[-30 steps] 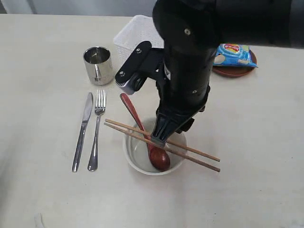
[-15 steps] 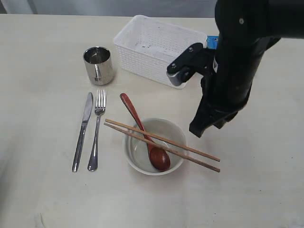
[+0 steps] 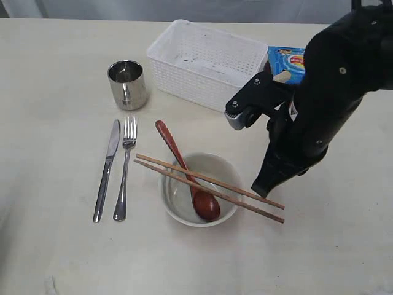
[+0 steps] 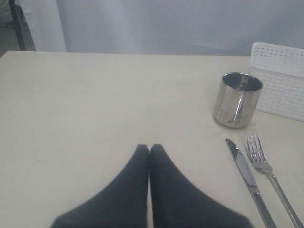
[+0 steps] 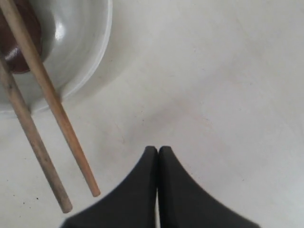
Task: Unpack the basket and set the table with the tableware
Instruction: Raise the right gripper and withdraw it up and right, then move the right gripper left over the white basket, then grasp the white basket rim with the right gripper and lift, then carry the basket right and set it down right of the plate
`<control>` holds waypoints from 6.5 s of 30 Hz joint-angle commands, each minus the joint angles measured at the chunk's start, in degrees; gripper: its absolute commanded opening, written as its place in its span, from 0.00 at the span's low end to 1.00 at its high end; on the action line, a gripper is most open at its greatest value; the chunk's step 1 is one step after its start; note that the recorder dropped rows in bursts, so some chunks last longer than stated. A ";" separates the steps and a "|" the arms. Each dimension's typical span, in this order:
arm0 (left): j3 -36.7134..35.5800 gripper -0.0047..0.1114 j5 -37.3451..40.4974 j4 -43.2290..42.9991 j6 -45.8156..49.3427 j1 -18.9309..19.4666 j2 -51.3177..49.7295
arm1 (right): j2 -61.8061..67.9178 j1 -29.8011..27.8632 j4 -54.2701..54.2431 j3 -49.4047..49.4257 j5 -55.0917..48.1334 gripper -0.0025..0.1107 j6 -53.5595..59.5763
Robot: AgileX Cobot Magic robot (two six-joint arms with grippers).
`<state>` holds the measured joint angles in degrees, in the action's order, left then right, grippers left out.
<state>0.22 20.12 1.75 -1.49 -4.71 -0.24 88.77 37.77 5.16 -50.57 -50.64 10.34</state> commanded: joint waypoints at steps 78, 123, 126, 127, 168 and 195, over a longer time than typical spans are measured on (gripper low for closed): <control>-0.22 0.04 -0.49 0.04 0.19 0.17 0.24 | -1.04 -17.65 21.16 -5.33 6.58 0.02 -33.92; -0.22 0.04 -0.49 0.04 0.19 0.17 0.24 | 39.64 -8.64 -14.11 -56.01 -9.54 0.43 25.24; -0.22 0.04 -0.49 0.04 0.19 0.17 0.24 | 40.69 -8.64 -10.92 -56.01 -8.80 0.20 25.24; -0.22 0.04 -0.49 0.04 0.19 0.17 0.24 | 40.69 -8.64 -10.17 -56.01 -8.17 0.10 25.24; -0.22 0.04 -0.49 0.04 0.19 0.17 0.24 | 31.67 -36.97 8.10 -48.47 -10.18 0.02 -14.06; -0.22 0.04 -0.49 0.04 0.19 0.17 0.24 | 39.36 -27.59 3.77 -48.24 -9.27 0.02 -13.47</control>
<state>0.22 20.12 1.75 -1.49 -4.71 -0.24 127.21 7.09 11.90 -99.09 -59.96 -3.74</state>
